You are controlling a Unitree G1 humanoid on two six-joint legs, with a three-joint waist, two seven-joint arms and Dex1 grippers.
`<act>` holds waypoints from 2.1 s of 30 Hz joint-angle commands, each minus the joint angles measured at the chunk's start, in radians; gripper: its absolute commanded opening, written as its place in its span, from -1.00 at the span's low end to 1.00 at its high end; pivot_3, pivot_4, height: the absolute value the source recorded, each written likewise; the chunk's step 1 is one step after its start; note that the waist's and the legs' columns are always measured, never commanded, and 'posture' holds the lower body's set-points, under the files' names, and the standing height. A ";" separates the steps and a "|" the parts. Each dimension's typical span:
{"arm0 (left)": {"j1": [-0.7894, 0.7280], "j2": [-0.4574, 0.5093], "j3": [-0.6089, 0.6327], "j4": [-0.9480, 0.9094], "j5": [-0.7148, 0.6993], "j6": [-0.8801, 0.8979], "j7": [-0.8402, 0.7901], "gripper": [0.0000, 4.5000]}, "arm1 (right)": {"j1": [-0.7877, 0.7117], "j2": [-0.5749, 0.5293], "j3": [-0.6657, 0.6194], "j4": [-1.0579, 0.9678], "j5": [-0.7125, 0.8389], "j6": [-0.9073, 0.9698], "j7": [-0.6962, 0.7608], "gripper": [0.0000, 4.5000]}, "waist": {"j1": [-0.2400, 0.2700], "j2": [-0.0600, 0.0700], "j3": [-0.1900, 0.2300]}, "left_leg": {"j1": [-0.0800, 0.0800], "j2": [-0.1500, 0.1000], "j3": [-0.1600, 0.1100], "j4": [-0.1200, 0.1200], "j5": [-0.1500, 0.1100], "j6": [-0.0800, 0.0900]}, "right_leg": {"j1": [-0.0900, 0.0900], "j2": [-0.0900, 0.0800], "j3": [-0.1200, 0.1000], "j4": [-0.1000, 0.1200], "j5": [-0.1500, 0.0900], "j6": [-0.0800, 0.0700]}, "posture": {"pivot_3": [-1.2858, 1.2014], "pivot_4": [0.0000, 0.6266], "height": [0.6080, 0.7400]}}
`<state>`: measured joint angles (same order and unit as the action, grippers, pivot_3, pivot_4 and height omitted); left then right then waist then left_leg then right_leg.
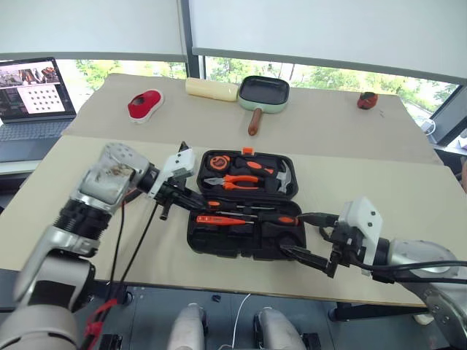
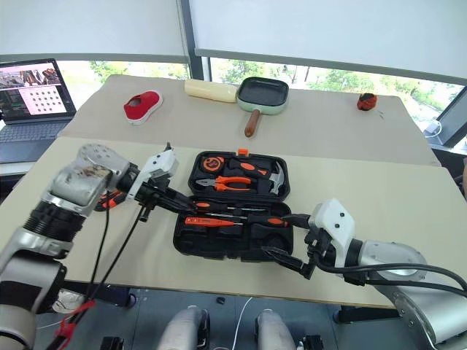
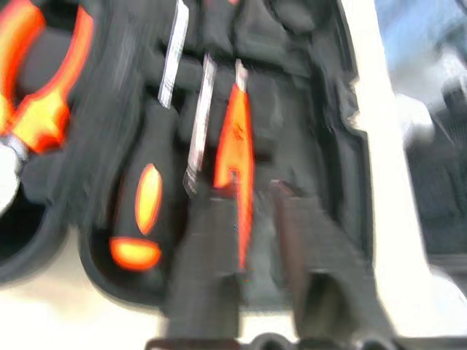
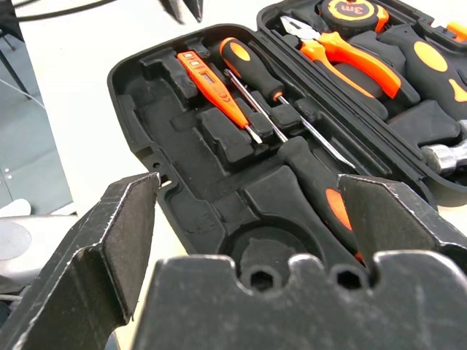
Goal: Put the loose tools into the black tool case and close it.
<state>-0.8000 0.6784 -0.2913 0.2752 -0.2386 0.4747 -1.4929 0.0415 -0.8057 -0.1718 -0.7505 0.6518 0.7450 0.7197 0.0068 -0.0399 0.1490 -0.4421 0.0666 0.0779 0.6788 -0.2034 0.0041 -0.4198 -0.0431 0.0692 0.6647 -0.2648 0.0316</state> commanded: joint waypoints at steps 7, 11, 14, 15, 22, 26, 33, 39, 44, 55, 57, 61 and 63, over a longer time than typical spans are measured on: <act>0.085 -0.078 0.047 0.020 0.002 -0.127 0.089 -0.98 | -0.044 -0.028 -0.023 0.002 0.028 0.005 0.014 1.00 | 0.002 0.000 0.000 | 0.000 0.000 0.000 0.000 0.000 0.000 | 0.000 0.000 0.000 0.000 0.000 0.000 | 0.03 -0.52 1.00; 0.097 -0.097 0.042 0.018 0.004 -0.147 0.094 -0.98 | -0.053 -0.024 -0.013 0.006 0.025 0.008 0.013 1.00 | 0.002 0.000 0.000 | 0.000 0.000 0.000 0.000 0.000 0.000 | 0.000 0.000 0.000 0.000 0.000 0.000 | 0.03 -0.52 1.00; 0.101 -0.109 0.038 0.012 0.001 -0.155 0.087 -0.98 | -0.054 -0.023 -0.011 0.008 0.025 0.008 0.013 1.00 | 0.003 0.000 0.000 | 0.000 0.000 0.000 0.000 0.000 0.000 | 0.000 0.000 0.000 0.000 0.000 0.000 | 0.03 -0.52 1.00; 0.103 -0.111 0.035 0.008 0.001 -0.157 0.082 -0.98 | -0.055 -0.022 -0.010 0.009 0.024 0.009 0.012 1.00 | 0.003 0.000 0.000 | 0.000 0.000 0.000 0.000 0.000 0.000 | 0.000 0.000 0.000 0.000 0.000 0.000 | 0.03 -0.52 1.00; 0.123 -0.103 -0.010 0.040 0.069 -0.249 0.078 -0.98 | -0.061 -0.014 -0.006 0.008 0.028 0.015 -0.002 1.00 | 0.002 0.000 0.000 | 0.000 0.000 0.000 0.000 0.000 0.000 | 0.000 0.000 0.000 0.000 0.000 0.000 | 0.03 -0.52 1.00; 0.124 -0.109 -0.032 0.093 0.123 -0.320 0.102 -0.98 | -0.060 -0.010 -0.003 0.004 0.030 0.018 -0.008 1.00 | 0.002 0.000 0.000 | 0.000 0.000 0.000 0.000 0.000 0.000 | 0.000 0.000 0.000 0.000 0.000 0.000 | 0.03 -0.52 1.00; 0.124 -0.119 -0.040 0.149 0.146 -0.372 0.103 -0.98 | -0.061 -0.009 -0.006 0.002 0.038 0.025 -0.011 1.00 | 0.002 0.000 -0.001 | 0.001 0.000 0.000 0.000 0.000 0.000 | 0.001 0.000 0.000 0.000 0.000 0.000 | 0.03 -0.52 1.00; 0.148 -0.104 -0.008 0.113 0.117 -0.355 0.099 -0.98 | -0.066 -0.012 0.000 0.005 0.044 0.024 -0.014 1.00 | 0.002 0.001 -0.001 | 0.001 0.000 0.000 -0.001 0.000 0.000 | 0.001 0.000 0.000 0.000 0.000 0.000 | 0.03 -0.52 1.00; 0.195 -0.034 0.127 -0.110 -0.010 -0.190 0.119 -0.98 | -0.103 -0.020 0.020 0.035 0.048 0.021 0.010 1.00 | -0.016 0.001 -0.001 | 0.001 0.001 0.000 -0.002 0.000 0.000 | 0.000 0.000 0.000 0.000 0.000 0.000 | 0.03 -0.52 1.00; 0.286 -0.026 0.164 -0.351 -0.083 -0.021 0.246 -0.98 | -0.238 -0.018 0.111 0.155 0.014 -0.007 0.090 1.00 | -0.009 0.001 -0.001 | 0.001 0.000 0.001 -0.001 0.000 0.000 | 0.000 0.000 0.000 0.000 0.000 0.000 | 0.03 -0.52 1.00; 0.266 -0.051 0.137 -0.303 -0.060 -0.034 0.260 -0.98 | -0.230 -0.019 0.105 0.144 0.018 -0.004 0.089 1.00 | -0.007 0.001 -0.001 | 0.001 0.000 0.001 -0.001 0.000 0.000 | 0.000 0.000 0.000 0.000 0.000 0.000 | 0.03 -0.52 1.00; 0.233 -0.081 0.092 -0.210 -0.026 -0.062 0.264 -0.98 | -0.191 -0.025 0.086 0.110 0.025 0.000 0.082 1.00 | -0.006 0.001 -0.001 | 0.001 0.000 0.001 -0.001 0.000 0.000 | 0.000 0.000 0.000 0.000 0.000 0.000 | 0.03 -0.52 1.00; 0.231 -0.084 0.074 -0.185 -0.013 -0.081 0.250 -0.98 | -0.176 -0.024 0.080 0.094 0.027 0.003 0.075 1.00 | -0.006 0.001 -0.001 | 0.001 0.000 0.001 -0.001 0.000 0.000 | 0.000 0.000 0.000 0.000 0.000 0.000 | 0.03 -0.52 1.00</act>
<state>-0.5488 0.5969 -0.2042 0.0808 -0.2666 0.4241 -1.2306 -0.1374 -0.8247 -0.0545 -0.6121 0.6703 0.7638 0.8014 0.0007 -0.0392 0.1482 -0.4413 0.0665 0.0786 0.6773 -0.2034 0.0041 -0.4200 -0.0431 0.0694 0.6645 -0.2646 0.0317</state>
